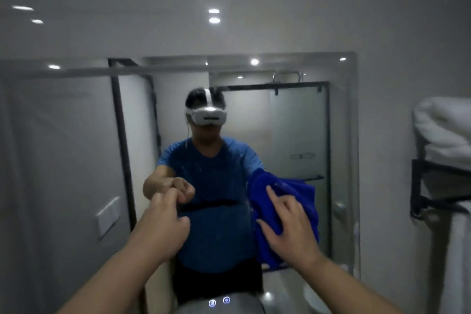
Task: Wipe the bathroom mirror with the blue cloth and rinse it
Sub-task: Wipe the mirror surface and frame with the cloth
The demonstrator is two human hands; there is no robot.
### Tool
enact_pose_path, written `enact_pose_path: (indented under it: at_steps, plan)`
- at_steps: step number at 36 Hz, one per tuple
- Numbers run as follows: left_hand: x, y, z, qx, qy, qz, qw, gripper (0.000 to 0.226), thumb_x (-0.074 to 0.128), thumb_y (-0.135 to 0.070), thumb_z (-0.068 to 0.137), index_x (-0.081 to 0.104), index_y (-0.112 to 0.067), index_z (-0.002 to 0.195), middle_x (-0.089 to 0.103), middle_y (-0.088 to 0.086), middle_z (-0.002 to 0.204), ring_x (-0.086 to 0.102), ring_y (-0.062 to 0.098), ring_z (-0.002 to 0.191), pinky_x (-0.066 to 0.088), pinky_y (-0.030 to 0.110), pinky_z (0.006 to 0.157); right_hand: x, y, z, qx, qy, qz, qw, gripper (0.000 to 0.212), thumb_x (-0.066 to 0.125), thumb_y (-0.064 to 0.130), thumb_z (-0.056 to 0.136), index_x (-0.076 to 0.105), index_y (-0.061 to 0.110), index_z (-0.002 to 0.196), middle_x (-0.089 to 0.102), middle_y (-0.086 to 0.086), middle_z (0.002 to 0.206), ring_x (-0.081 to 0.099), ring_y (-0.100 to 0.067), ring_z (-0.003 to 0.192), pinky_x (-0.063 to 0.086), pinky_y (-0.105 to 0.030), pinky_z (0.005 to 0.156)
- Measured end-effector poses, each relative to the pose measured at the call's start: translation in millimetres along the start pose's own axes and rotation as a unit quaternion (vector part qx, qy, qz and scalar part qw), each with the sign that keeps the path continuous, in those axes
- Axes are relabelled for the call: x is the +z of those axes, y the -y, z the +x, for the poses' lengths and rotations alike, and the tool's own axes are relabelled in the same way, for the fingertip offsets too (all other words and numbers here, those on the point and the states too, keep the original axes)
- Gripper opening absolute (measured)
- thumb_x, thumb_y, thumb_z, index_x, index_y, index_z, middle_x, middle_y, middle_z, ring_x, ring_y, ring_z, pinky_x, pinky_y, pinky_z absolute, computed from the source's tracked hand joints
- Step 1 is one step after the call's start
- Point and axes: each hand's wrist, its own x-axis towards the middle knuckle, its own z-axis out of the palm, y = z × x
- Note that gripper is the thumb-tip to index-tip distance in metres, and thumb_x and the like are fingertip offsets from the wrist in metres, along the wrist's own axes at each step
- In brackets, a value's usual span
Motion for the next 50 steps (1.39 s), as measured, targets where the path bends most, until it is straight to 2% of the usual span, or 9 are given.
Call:
enact_pose_path:
  at_steps: [4,8,13,22,28,32,38,44,50]
  plan:
    - [-36,4,20,0.024,-0.076,0.001,0.997,0.03,0.055,-0.028,0.076,0.047,-0.04,0.102,0.051,-0.004,0.117,0.06,0.021,0.103,0.054,0.044,0.092,-39,-28,52,0.105,-0.134,-0.001,0.985,0.085,0.085,0.041,0.086,0.048,0.024,0.16,0.052,-0.006,0.112,0.059,-0.028,0.103,0.048,-0.038,0.103]
    - [-67,13,38,-0.018,-0.14,0.177,0.974,0.025,0.053,-0.041,0.081,0.046,-0.038,0.105,0.052,-0.003,0.115,0.054,0.026,0.112,0.045,0.046,0.095,-99,-40,128,0.264,-0.22,0.085,0.935,0.079,0.076,0.054,0.092,0.047,0.026,0.159,0.043,-0.021,0.141,0.054,-0.043,0.127,0.04,-0.045,0.118]
    - [-72,6,52,-0.017,-0.107,0.197,0.975,0.043,0.056,-0.038,0.081,0.049,-0.034,0.123,0.052,0.004,0.127,0.051,0.027,0.119,0.046,0.042,0.1,-143,-8,217,0.392,-0.278,0.161,0.862,0.086,0.063,0.063,0.097,0.043,0.002,0.155,0.038,-0.03,0.155,0.051,-0.05,0.134,0.038,-0.046,0.12]
    - [-80,10,48,0.004,-0.074,0.17,0.983,0.048,0.052,-0.023,0.077,0.041,-0.037,0.122,0.042,-0.003,0.129,0.046,0.024,0.123,0.049,0.038,0.099,-36,154,210,0.014,-0.112,0.012,0.994,0.092,0.054,0.068,0.097,0.024,0.017,0.168,0.036,-0.015,0.158,0.057,-0.039,0.132,0.054,-0.047,0.104]
    - [-87,10,45,0.019,-0.055,0.163,0.985,0.054,0.05,-0.02,0.079,0.041,-0.035,0.13,0.041,-0.002,0.133,0.044,0.023,0.127,0.046,0.039,0.106,36,140,116,-0.136,-0.005,-0.03,0.99,0.088,0.062,0.068,0.088,0.039,0.028,0.163,0.059,0.002,0.124,0.067,-0.019,0.095,0.062,-0.034,0.068]
    - [-92,12,44,0.03,-0.032,0.145,0.988,0.044,0.05,-0.015,0.077,0.034,-0.038,0.111,0.038,-0.002,0.129,0.041,0.022,0.124,0.045,0.039,0.104,41,91,73,-0.213,-0.032,0.011,0.977,0.087,0.077,0.057,0.083,0.047,0.03,0.161,0.065,0.006,0.112,0.07,-0.015,0.089,0.064,-0.035,0.075]
    - [-86,22,51,0.055,-0.044,0.155,0.985,0.047,0.049,-0.021,0.071,0.034,-0.036,0.114,0.036,-0.003,0.129,0.039,0.024,0.127,0.044,0.039,0.106,-36,21,145,-0.072,-0.211,-0.012,0.975,0.069,0.066,0.052,0.085,0.067,0.016,0.144,0.059,-0.013,0.096,0.064,-0.035,0.08,0.058,-0.047,0.079]
    - [-79,18,53,0.041,-0.082,0.161,0.983,0.049,0.051,-0.025,0.072,0.037,-0.035,0.117,0.037,-0.003,0.124,0.041,0.022,0.119,0.047,0.04,0.102,-82,52,259,0.234,-0.362,0.041,0.901,0.063,0.044,0.061,0.098,0.057,0.024,0.147,0.057,-0.021,0.134,0.055,-0.043,0.124,0.037,-0.058,0.114]
    - [-80,21,51,0.052,-0.077,0.157,0.983,0.044,0.051,-0.021,0.073,0.029,-0.036,0.108,0.037,-0.004,0.123,0.04,0.021,0.118,0.047,0.04,0.1,-7,143,213,0.053,-0.28,0.013,0.958,0.063,0.05,0.058,0.094,0.058,0.027,0.148,0.053,-0.004,0.11,0.051,-0.024,0.102,0.041,-0.046,0.095]
